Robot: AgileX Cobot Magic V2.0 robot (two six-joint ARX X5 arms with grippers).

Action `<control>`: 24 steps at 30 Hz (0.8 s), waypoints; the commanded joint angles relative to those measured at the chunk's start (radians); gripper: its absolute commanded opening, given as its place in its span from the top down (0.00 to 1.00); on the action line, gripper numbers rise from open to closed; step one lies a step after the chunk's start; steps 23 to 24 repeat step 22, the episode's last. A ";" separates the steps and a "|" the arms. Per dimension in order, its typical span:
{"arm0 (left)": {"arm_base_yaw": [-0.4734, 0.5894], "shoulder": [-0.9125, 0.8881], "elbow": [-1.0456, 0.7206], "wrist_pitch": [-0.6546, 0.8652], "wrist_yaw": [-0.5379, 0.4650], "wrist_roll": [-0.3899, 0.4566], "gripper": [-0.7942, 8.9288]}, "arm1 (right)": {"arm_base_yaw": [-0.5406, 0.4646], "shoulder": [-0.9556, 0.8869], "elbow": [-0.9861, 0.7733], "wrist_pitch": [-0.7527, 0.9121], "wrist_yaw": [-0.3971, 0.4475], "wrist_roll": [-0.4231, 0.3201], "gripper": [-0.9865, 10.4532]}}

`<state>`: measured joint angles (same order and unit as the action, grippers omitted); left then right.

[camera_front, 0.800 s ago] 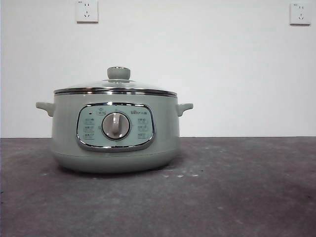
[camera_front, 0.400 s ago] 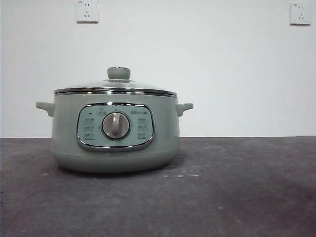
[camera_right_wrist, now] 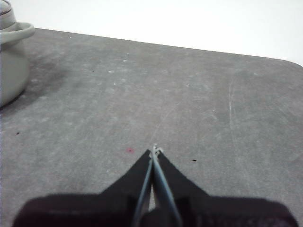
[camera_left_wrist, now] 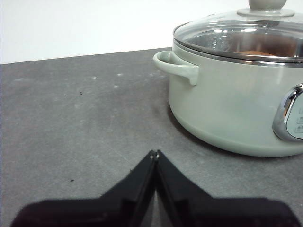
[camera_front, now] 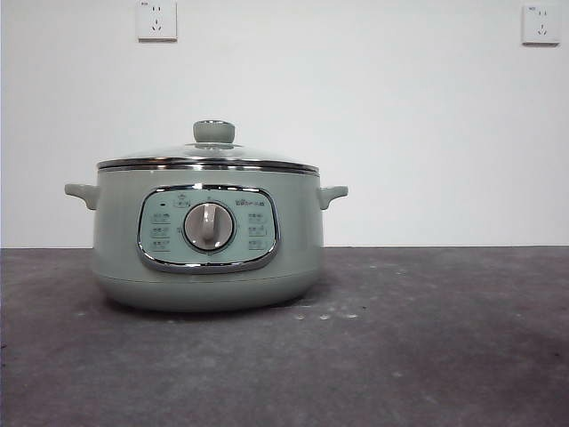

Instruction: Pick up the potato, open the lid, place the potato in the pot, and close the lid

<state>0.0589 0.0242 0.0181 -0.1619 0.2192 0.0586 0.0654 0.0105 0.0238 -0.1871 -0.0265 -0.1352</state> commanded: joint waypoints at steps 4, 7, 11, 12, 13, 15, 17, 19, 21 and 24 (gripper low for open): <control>0.003 -0.002 -0.010 0.009 -0.003 -0.006 0.92 | 0.000 -0.001 -0.010 0.005 0.001 0.011 0.91; 0.003 -0.002 -0.010 0.009 -0.003 -0.006 0.92 | 0.000 -0.001 -0.010 0.005 0.001 0.011 0.91; 0.003 -0.002 -0.010 0.009 -0.003 -0.006 0.92 | 0.000 -0.001 -0.010 0.005 0.001 0.011 0.91; 0.003 -0.002 -0.010 0.009 -0.003 -0.006 0.92 | 0.000 -0.001 -0.010 0.005 0.001 0.011 0.91; 0.003 -0.002 -0.010 0.009 -0.003 -0.006 0.92 | 0.000 -0.001 -0.010 0.005 0.001 0.011 0.91; 0.003 -0.002 -0.010 0.009 -0.003 -0.006 0.92 | 0.000 -0.001 -0.010 0.005 0.001 0.011 0.91; 0.003 -0.002 -0.010 0.009 -0.003 -0.006 0.92 | 0.000 -0.001 -0.010 0.005 0.001 0.011 0.91; 0.003 -0.002 -0.010 0.009 -0.003 -0.006 0.92 | 0.000 -0.001 -0.010 0.005 0.001 0.011 0.91; 0.003 -0.002 -0.010 0.009 -0.003 -0.006 0.92 | 0.000 -0.001 -0.010 0.005 0.001 0.011 0.91; 0.003 -0.002 -0.010 0.009 -0.003 -0.006 0.92 | 0.000 -0.001 -0.010 0.005 0.001 0.011 0.91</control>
